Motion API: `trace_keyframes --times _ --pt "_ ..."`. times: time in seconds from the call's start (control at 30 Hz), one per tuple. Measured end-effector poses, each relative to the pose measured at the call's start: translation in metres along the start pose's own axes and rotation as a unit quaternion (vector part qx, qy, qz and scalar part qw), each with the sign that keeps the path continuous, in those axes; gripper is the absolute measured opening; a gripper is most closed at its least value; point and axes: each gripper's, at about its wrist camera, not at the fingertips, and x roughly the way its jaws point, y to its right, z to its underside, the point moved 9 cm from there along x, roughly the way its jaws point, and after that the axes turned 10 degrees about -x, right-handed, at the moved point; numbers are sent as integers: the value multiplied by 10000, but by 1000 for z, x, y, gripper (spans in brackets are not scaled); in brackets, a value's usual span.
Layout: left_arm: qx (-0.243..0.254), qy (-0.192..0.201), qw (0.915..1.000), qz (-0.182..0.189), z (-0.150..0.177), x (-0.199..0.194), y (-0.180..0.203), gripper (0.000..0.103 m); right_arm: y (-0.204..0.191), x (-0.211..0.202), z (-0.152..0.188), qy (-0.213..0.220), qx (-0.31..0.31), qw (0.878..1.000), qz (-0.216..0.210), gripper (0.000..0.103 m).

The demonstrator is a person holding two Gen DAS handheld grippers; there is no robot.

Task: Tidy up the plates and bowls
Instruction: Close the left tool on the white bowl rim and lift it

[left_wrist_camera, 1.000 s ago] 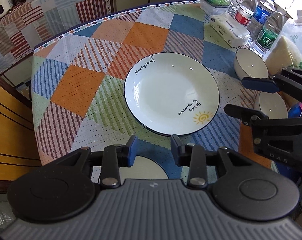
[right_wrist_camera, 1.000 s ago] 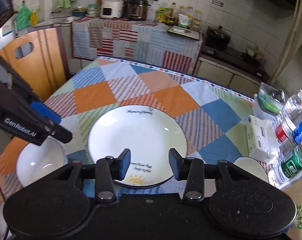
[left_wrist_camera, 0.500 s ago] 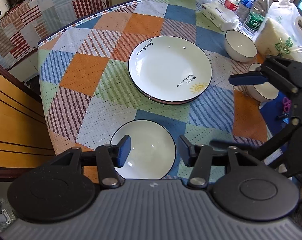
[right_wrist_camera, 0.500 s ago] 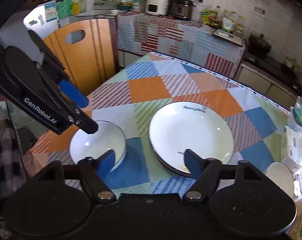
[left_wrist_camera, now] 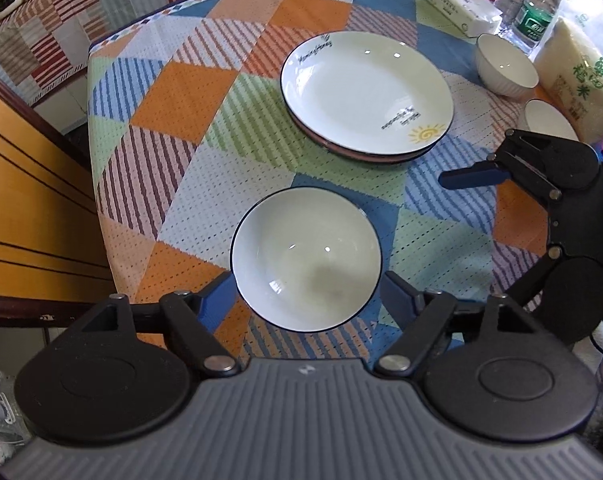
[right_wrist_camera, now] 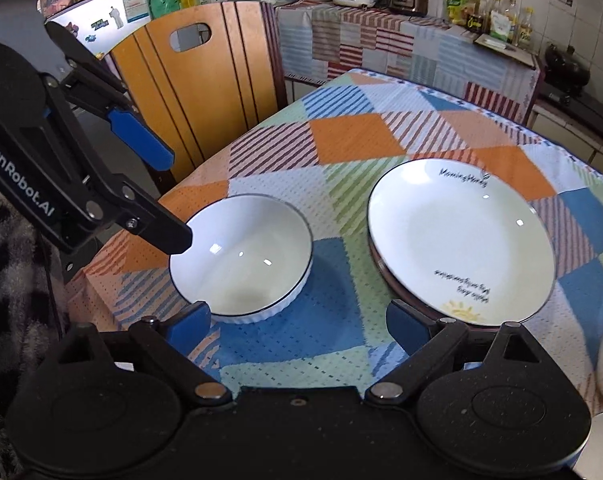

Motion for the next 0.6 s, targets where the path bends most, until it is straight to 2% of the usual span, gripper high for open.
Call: trace_keyframes --times 0.17,0.37,0.6 --pt "-32 -60 9999 -154 5 17 -11 87 -13 18 9 -147 -126 9996 -220 97" --pt "-172 -226 9993 -245 8 37 -26 88 -22 42 15 -309 -162 9990 -297 97" --pt "-363 -420 9984 -72 13 59 -33 88 -31 64 10 -294 -313 9984 -376 96"
